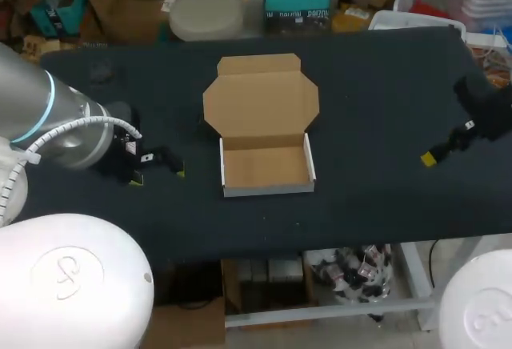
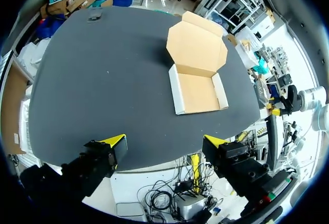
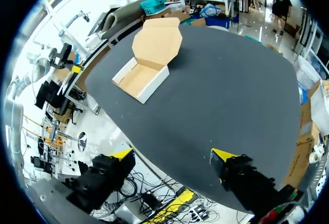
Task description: Assemble the packaging by folding the flat box into shape, placing the metal phone stand inside, and closing the box properly
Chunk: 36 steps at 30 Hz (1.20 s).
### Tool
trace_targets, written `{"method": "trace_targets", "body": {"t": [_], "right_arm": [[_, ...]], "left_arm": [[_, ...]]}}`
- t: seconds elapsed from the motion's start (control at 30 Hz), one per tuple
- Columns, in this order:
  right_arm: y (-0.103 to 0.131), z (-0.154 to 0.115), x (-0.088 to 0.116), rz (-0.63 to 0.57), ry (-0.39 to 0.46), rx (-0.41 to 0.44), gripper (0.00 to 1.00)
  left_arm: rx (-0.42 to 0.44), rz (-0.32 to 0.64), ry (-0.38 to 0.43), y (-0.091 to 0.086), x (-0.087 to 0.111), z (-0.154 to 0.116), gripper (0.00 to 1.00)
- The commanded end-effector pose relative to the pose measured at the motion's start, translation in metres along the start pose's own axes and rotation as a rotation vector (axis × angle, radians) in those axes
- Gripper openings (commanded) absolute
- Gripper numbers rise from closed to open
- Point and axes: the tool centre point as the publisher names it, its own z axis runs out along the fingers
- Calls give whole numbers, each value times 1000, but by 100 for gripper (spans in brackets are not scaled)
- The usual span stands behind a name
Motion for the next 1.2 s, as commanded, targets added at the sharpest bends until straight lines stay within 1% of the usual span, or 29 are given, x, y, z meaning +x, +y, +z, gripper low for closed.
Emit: {"method": "trace_targets", "body": {"t": [0.03, 0.1, 0.23, 0.33, 0.5, 0.73, 1.2], "right_arm": [[-4, -12, 3, 35, -22, 7, 100], [-6, -15, 2, 67, -40, 10, 100], [-9, -20, 0, 111, -41, 5, 100], [-9, -21, 0, 136, -40, 19, 100], [-11, -24, 0, 182, -64, 49, 100], [-14, -25, -1, 204, -64, 77, 100], [-21, -23, -4, 239, -53, 77, 100]], "left_arm": [[-20, -16, -47, -5, 4, -10, 100], [-23, -24, -53, -5, 5, -12, 100], [-30, -40, -58, -5, 6, -15, 100], [-39, -58, -69, -6, 6, -16, 100], [-58, -82, -90, -8, 6, -16, 100], [-72, -85, -103, -11, 5, -14, 100], [-63, -85, -107, -10, 10, -21, 100]]}}
